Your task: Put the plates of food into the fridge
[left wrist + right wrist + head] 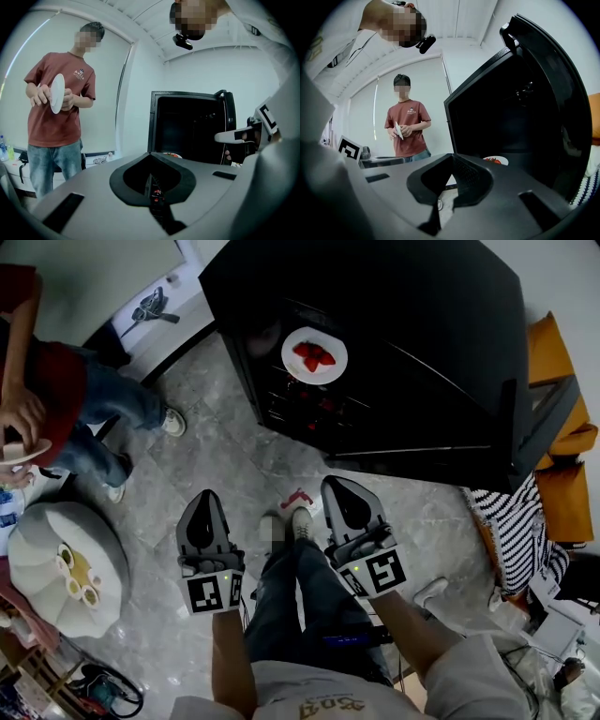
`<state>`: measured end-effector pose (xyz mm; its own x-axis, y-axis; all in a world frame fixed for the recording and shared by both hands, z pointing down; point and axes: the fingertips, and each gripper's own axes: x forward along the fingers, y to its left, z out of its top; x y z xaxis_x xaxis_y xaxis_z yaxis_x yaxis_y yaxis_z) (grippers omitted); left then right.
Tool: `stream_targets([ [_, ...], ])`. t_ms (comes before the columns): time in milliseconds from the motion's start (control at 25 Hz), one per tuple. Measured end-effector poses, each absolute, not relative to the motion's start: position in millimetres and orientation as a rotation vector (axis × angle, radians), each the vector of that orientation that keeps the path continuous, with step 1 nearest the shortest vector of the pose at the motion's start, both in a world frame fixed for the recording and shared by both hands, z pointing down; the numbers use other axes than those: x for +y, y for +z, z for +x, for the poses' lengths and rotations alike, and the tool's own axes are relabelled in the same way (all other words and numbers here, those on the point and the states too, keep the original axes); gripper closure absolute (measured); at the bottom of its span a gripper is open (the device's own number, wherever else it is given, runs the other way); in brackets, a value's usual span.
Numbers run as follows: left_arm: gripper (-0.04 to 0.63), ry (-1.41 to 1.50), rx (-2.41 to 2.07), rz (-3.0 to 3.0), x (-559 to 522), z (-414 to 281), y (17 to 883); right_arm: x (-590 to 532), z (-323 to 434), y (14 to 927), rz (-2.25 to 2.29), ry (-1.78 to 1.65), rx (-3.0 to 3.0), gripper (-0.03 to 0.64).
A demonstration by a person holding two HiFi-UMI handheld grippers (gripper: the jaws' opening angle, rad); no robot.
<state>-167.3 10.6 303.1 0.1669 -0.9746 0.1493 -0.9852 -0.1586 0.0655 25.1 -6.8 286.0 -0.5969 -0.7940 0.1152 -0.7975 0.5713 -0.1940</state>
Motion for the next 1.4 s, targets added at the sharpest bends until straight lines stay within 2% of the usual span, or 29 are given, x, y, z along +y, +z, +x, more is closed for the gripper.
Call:
stream_targets([
  [600, 0.589, 0.149, -1.893, 2.342, 20.1, -160.2, 251.7, 4.2, 22.7, 236.3, 1.398, 0.351, -2.768, 0.606],
  [1400, 0.589, 0.066, -1.934, 2.374, 31.4, -163.1, 177.9, 10.8, 26.8, 182.2, 1.43, 0.389, -2.789, 0.606],
])
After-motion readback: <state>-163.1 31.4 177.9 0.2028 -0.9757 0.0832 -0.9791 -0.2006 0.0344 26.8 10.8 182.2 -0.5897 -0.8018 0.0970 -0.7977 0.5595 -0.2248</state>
